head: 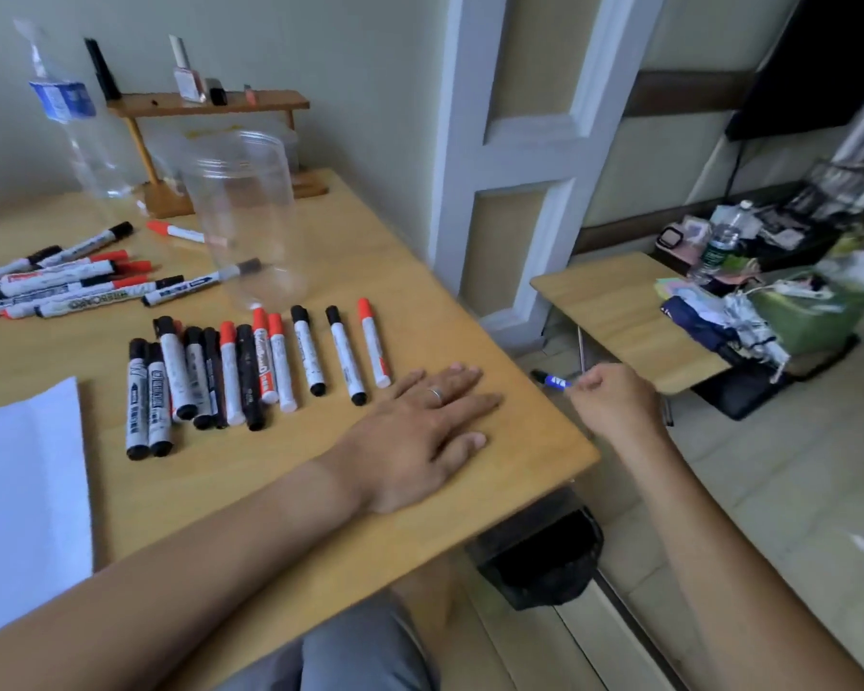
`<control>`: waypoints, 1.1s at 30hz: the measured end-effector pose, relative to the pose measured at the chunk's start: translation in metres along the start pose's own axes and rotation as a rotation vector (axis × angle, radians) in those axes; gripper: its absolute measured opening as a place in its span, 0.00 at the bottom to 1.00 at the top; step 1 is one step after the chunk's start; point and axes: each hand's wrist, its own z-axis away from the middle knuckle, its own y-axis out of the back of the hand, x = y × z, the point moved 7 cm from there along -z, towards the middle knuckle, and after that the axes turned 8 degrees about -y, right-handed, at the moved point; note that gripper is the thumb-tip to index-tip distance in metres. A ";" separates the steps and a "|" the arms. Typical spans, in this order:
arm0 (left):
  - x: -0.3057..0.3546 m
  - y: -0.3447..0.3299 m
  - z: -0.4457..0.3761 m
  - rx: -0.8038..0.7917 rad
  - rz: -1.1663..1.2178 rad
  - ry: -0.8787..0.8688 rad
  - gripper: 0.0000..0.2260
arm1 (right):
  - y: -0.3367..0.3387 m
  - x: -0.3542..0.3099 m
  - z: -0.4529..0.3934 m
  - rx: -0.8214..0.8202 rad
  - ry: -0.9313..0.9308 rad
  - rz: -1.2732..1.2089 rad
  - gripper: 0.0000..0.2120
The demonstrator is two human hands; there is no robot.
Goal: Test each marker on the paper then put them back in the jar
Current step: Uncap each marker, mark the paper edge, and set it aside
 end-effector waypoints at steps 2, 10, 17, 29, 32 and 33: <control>0.000 0.002 0.000 0.017 0.008 -0.001 0.28 | -0.021 0.032 -0.010 -0.097 -0.110 0.083 0.10; -0.003 0.002 -0.002 0.050 0.035 0.002 0.27 | -0.108 0.108 0.006 -0.144 -0.154 -0.045 0.11; -0.003 0.002 -0.002 0.057 0.031 0.001 0.26 | -0.165 0.161 -0.036 -0.103 -0.133 0.002 0.06; 0.000 0.004 -0.001 0.087 0.056 -0.013 0.26 | -0.125 0.122 -0.017 -0.128 -0.061 -0.055 0.11; 0.001 0.006 0.000 0.089 0.063 -0.012 0.26 | -0.092 0.099 -0.018 -0.111 -0.016 -0.111 0.07; 0.002 0.006 0.000 0.080 0.042 -0.015 0.27 | -0.077 0.087 -0.019 -0.097 0.021 -0.136 0.05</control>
